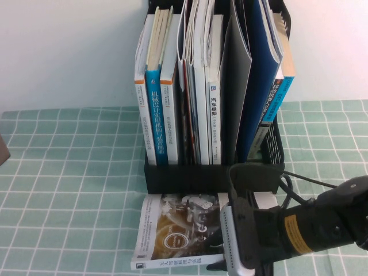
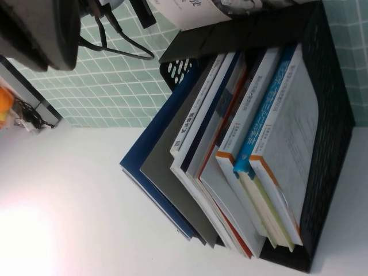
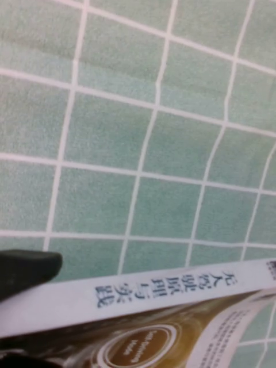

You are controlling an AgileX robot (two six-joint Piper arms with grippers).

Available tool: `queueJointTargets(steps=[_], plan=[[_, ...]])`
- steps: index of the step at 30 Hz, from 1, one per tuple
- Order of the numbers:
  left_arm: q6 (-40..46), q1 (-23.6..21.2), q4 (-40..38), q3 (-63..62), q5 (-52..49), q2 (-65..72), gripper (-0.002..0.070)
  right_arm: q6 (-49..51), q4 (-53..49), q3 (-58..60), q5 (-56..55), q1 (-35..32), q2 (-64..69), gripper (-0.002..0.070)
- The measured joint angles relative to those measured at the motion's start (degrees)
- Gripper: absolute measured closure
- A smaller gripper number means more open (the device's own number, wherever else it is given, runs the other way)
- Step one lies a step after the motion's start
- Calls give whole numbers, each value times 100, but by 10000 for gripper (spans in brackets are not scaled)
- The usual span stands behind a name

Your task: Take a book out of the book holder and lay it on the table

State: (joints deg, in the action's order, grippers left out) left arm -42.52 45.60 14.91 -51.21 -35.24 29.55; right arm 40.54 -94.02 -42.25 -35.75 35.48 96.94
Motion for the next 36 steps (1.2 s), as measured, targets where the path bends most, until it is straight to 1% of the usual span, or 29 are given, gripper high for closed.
queueJointTargets(steps=[4, 7, 10, 15, 18, 21, 23, 24, 26, 31, 36], plan=[[2, 0, 0, 0, -57, 0, 678, 436, -287, 0, -59, 0, 0, 362], [2, 0, 0, 0, -57, 0, 678, 899, -582, 0, -152, 0, 0, 362], [12, 0, 0, 0, -57, 0, 678, 1394, -662, 0, -253, 0, 0, 362], [12, 0, 0, 0, -65, 0, 678, 1626, -662, -58, -685, -10, 0, 367], [46, 0, 0, 0, -78, 0, 678, 1638, -685, -142, -857, -10, -82, 416], [74, 0, 52, 0, -78, 0, 678, 1638, -719, -386, -688, -10, -320, 516], [110, 0, 156, 0, -78, 0, 678, 1604, -723, -647, -350, -10, -569, 601], [133, 0, 243, 0, -78, 0, 678, 1558, -734, -760, -164, -10, -691, 628], [144, 0, 468, 0, -88, 0, 678, 1343, -734, -1055, 409, -21, -1040, 657], [148, 0, 1096, 0, -405, 0, 678, 817, -734, -1741, 2111, -21, -1908, 674], [0, 0, 1838, 0, -1015, 0, 678, 815, -665, -2189, 3519, -21, -2606, 677]])
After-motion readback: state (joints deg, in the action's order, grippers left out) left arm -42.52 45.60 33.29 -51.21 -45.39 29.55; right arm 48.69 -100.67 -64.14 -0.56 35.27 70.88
